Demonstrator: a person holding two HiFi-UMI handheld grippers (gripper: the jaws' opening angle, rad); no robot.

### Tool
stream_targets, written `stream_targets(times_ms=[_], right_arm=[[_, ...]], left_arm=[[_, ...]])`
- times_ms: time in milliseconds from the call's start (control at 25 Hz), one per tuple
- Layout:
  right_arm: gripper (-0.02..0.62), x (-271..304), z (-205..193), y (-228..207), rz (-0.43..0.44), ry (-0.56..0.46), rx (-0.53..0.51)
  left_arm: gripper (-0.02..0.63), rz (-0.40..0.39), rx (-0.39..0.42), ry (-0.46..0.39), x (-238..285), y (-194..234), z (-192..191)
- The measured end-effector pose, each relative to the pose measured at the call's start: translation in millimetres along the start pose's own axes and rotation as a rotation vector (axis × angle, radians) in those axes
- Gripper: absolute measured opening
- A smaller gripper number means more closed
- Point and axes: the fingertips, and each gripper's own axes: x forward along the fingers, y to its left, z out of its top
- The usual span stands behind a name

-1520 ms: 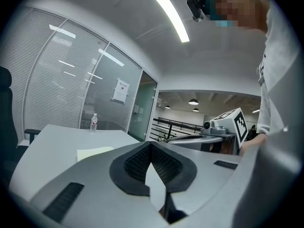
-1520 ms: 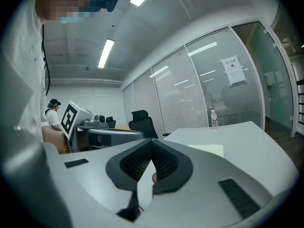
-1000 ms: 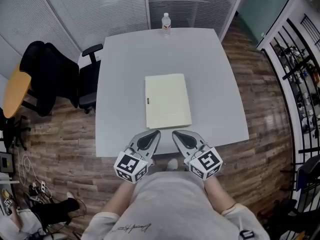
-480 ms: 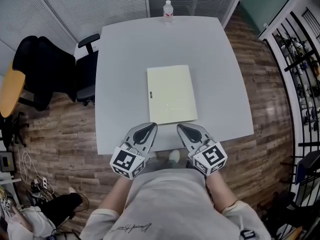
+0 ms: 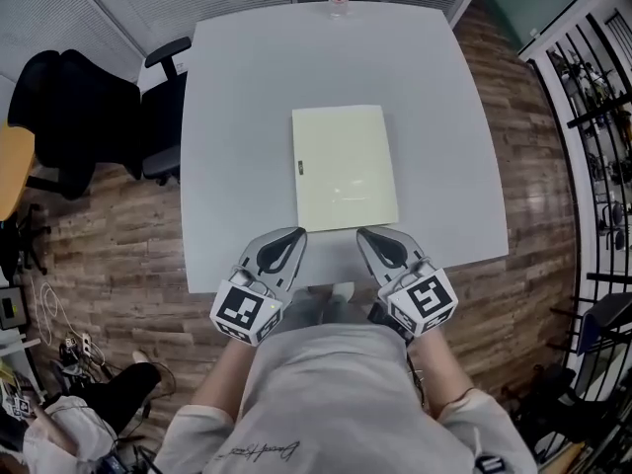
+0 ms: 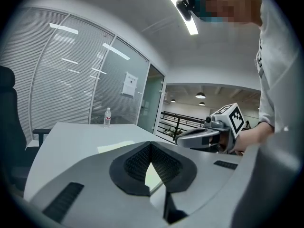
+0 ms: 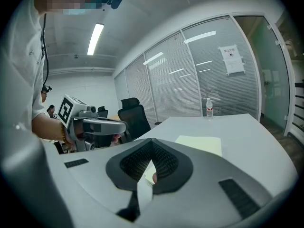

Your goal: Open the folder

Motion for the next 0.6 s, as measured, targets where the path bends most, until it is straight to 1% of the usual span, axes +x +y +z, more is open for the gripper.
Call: stream_targets(times_ms=[280, 440, 600], right_arm=[[0.018, 5.3, -15.6, -12.0, -0.021, 0.038, 0.021], [0.018, 12.6, -25.2, -15.7, -0.016, 0.063, -0.007], [0.018, 18.5, -35.5, -18.6, -0.031, 0.103, -0.017]], left_arm=[[0.009, 0.023, -0.019, 0.029, 1.0, 12.7, -16.7], [0.009, 0.025, -0.036, 0.049, 3.2, 17.4, -28.9], [0.009, 0.029, -0.038, 0.063, 4.2, 20.8, -37.6]])
